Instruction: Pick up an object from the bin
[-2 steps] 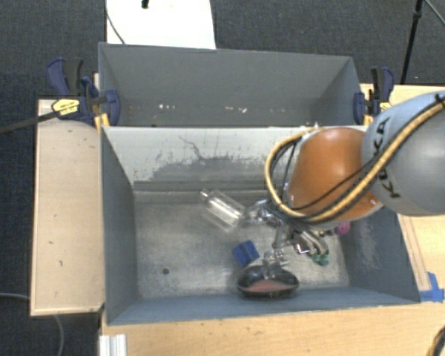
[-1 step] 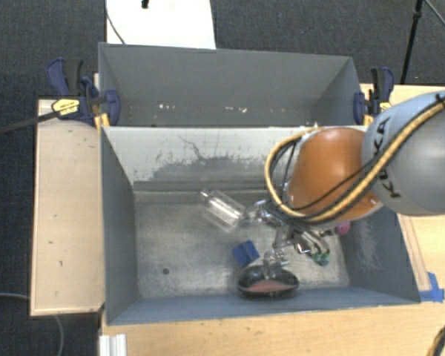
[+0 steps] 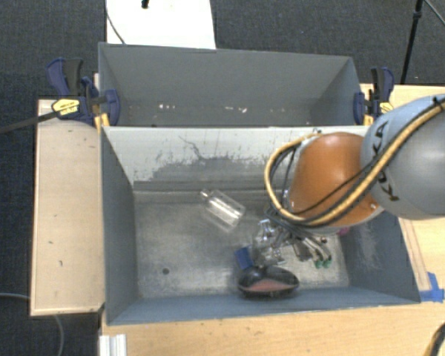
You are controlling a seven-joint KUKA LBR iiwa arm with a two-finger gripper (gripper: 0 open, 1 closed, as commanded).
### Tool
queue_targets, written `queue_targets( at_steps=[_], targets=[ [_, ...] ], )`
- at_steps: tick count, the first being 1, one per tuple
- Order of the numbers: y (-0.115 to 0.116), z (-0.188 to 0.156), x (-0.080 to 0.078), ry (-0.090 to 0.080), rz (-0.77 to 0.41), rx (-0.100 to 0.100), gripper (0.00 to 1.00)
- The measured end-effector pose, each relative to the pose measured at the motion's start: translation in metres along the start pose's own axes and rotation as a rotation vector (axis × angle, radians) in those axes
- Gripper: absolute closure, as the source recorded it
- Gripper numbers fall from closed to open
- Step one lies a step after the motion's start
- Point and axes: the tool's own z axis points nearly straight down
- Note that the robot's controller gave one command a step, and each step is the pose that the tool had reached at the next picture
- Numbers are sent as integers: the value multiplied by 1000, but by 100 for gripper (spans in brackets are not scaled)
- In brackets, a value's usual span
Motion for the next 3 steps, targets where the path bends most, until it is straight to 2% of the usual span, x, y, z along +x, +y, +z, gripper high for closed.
queue_targets(
  at_steps=[1, 2, 3],
  targets=[
    [-1, -5, -11, -46, 3, 3, 0],
    [39, 17, -21, -19, -184, -1, 0],
    [-8, 46, -6, 7, -452, -2, 0]
  ],
)
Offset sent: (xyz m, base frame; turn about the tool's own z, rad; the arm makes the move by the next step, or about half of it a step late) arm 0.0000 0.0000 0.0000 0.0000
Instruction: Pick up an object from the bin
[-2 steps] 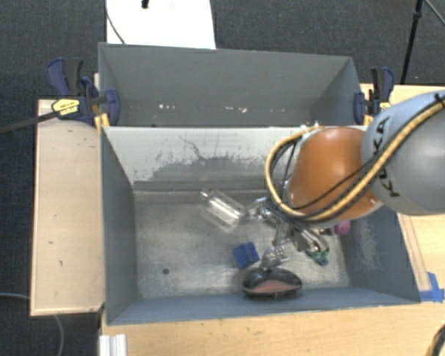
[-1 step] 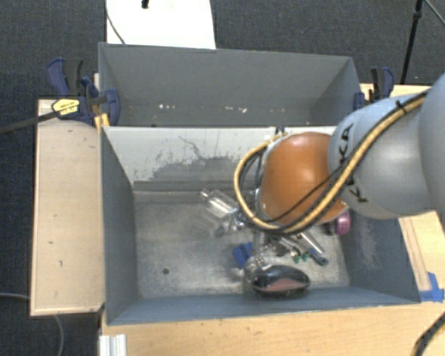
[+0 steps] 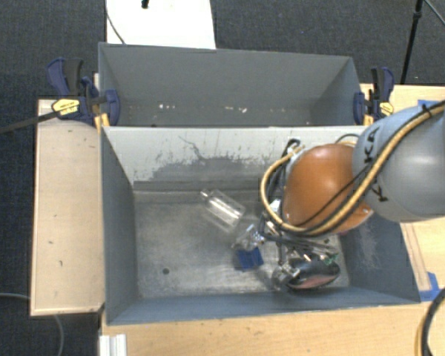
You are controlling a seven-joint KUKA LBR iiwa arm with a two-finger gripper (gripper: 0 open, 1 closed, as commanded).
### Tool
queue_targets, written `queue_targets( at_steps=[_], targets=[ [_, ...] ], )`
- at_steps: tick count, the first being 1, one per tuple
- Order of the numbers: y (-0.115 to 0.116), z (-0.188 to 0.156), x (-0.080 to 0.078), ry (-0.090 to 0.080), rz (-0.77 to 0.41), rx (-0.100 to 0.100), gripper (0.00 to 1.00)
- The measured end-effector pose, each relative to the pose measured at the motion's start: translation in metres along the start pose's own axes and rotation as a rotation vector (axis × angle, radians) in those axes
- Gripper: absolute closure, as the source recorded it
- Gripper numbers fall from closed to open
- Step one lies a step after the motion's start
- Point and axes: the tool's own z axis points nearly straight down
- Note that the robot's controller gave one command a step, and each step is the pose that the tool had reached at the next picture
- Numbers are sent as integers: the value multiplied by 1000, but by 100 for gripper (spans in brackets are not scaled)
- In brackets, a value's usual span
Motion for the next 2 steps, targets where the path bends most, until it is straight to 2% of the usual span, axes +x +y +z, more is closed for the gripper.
queue_targets(
  at_steps=[1, 2],
  targets=[
    [0, -2, -2, -4, 4, 2, 100],
    [-5, -167, -4, -5, -204, 5, 100]
  ],
)
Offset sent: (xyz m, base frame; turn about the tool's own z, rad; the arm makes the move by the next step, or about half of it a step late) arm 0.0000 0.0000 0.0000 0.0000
